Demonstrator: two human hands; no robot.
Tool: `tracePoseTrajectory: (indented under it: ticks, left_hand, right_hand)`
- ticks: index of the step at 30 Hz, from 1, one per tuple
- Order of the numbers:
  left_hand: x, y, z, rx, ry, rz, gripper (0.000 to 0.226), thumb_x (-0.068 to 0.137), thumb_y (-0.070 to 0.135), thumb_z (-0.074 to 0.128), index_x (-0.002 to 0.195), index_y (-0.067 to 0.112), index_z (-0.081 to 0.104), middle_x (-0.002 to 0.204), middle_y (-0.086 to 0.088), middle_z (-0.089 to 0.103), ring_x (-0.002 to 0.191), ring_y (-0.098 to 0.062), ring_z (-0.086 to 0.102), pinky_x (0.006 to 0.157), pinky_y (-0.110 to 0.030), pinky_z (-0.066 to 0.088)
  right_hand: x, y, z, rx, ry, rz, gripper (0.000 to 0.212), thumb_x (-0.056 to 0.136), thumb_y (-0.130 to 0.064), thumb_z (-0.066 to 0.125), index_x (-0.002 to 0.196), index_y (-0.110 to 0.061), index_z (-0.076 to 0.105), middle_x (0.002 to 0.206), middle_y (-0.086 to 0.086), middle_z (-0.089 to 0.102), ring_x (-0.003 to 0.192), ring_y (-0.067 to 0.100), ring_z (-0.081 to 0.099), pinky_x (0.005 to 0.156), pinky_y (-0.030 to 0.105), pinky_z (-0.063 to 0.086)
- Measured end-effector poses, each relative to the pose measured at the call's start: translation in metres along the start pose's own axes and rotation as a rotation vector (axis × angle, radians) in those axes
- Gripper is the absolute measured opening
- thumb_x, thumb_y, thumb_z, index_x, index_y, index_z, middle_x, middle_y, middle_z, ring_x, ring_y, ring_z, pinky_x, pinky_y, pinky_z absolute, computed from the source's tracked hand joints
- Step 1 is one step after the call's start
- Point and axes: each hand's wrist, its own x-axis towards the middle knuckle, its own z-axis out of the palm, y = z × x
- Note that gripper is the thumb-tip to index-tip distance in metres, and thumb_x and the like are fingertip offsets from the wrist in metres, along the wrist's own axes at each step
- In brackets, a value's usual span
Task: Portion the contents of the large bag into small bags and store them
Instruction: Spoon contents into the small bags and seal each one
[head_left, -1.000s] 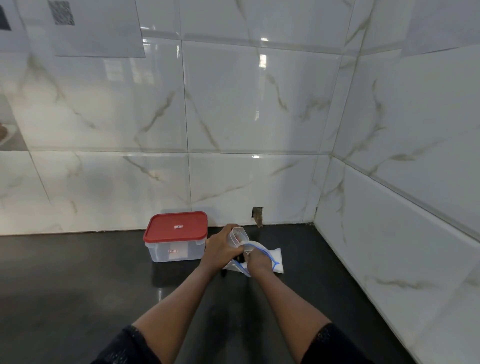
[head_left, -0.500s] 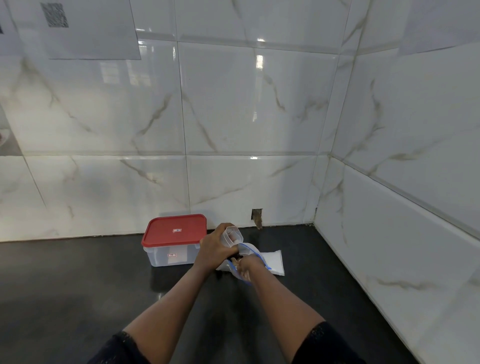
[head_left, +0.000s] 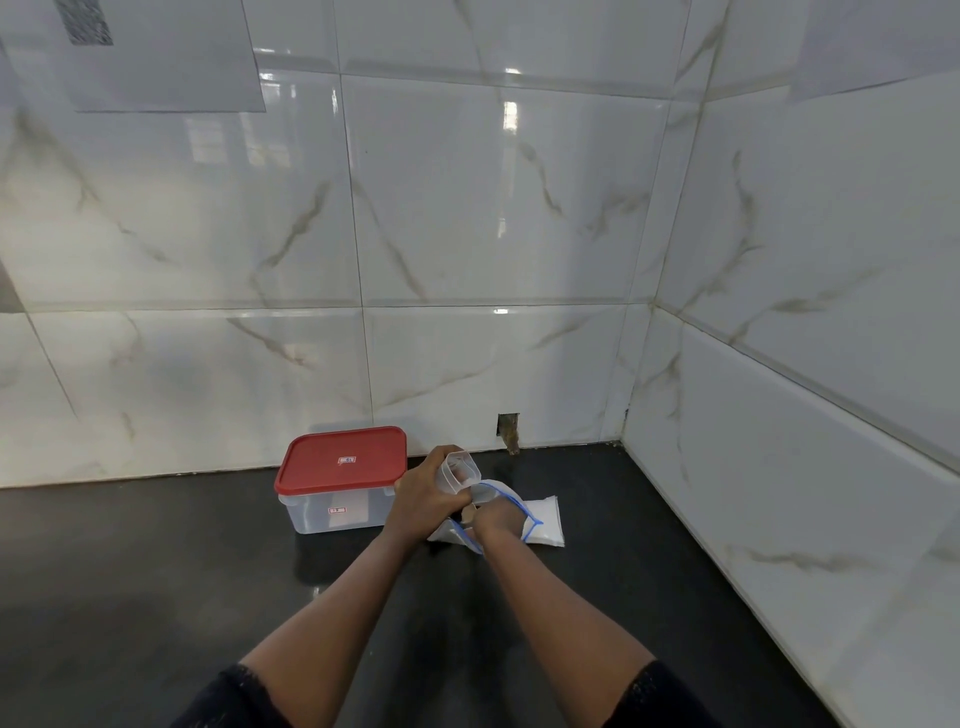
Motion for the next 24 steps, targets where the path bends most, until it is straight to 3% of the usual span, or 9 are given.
tracePoseTrajectory:
  ticks: [3, 7, 14, 18, 22, 24]
  left_hand:
    - [-0.002, 0.003, 0.003, -0.002, 0.013, 0.005, 0.051, 0.07, 0.021, 0.076, 0.116, 0.019, 0.054, 0.095, 0.01, 0.061, 0.089, -0.01, 0.059, 0.078, -0.018, 0.042]
    - [-0.004, 0.007, 0.006, -0.024, -0.005, 0.006, 0.057, 0.062, 0.032, 0.066, 0.116, 0.019, 0.054, 0.096, 0.012, 0.06, 0.09, -0.009, 0.058, 0.081, -0.021, 0.044]
    - [-0.008, 0.004, 0.006, -0.031, -0.004, 0.001, 0.055, 0.061, 0.032, 0.067, 0.114, 0.022, 0.056, 0.096, 0.013, 0.062, 0.09, -0.008, 0.06, 0.084, -0.028, 0.049]
    - [-0.013, 0.003, 0.003, -0.051, 0.004, 0.008, 0.055, 0.057, 0.041, 0.064, 0.11, 0.027, 0.057, 0.095, 0.016, 0.063, 0.09, -0.007, 0.061, 0.085, -0.029, 0.049]
    - [-0.017, 0.004, -0.001, -0.06, 0.005, 0.009, 0.057, 0.057, 0.047, 0.062, 0.11, 0.028, 0.056, 0.094, 0.018, 0.06, 0.09, -0.003, 0.059, 0.083, -0.023, 0.046]
    - [-0.019, 0.003, -0.003, -0.073, 0.01, 0.009, 0.056, 0.055, 0.049, 0.059, 0.107, 0.032, 0.054, 0.093, 0.023, 0.059, 0.088, 0.002, 0.057, 0.08, -0.017, 0.044]
  right_hand:
    - [-0.003, -0.002, -0.003, -0.128, 0.044, -0.03, 0.03, 0.1, -0.009, 0.036, 0.121, 0.0, 0.056, 0.121, 0.015, 0.059, 0.104, 0.025, 0.056, 0.087, 0.029, 0.044]
    - [-0.001, 0.004, -0.015, -0.293, 0.078, -0.104, 0.034, 0.099, -0.015, 0.041, 0.129, -0.005, 0.054, 0.132, 0.01, 0.056, 0.122, 0.021, 0.053, 0.095, 0.023, 0.042]
    - [-0.004, 0.003, -0.017, -0.487, 0.059, -0.105, 0.03, 0.1, -0.007, 0.035, 0.124, 0.001, 0.053, 0.129, 0.012, 0.056, 0.118, 0.023, 0.055, 0.093, 0.025, 0.043]
    - [0.0, 0.007, -0.015, -0.3, -0.013, -0.038, 0.036, 0.1, -0.009, 0.035, 0.133, -0.001, 0.048, 0.135, 0.013, 0.052, 0.123, 0.023, 0.052, 0.097, 0.024, 0.042]
    - [-0.008, 0.002, -0.011, 0.03, -0.081, 0.072, 0.038, 0.102, -0.007, 0.031, 0.138, 0.0, 0.04, 0.14, 0.017, 0.047, 0.101, 0.019, 0.052, 0.087, 0.024, 0.045]
    - [-0.011, -0.003, -0.011, 0.286, -0.063, 0.219, 0.036, 0.102, -0.006, 0.032, 0.135, 0.001, 0.045, 0.138, 0.018, 0.049, 0.113, 0.025, 0.055, 0.094, 0.035, 0.045]
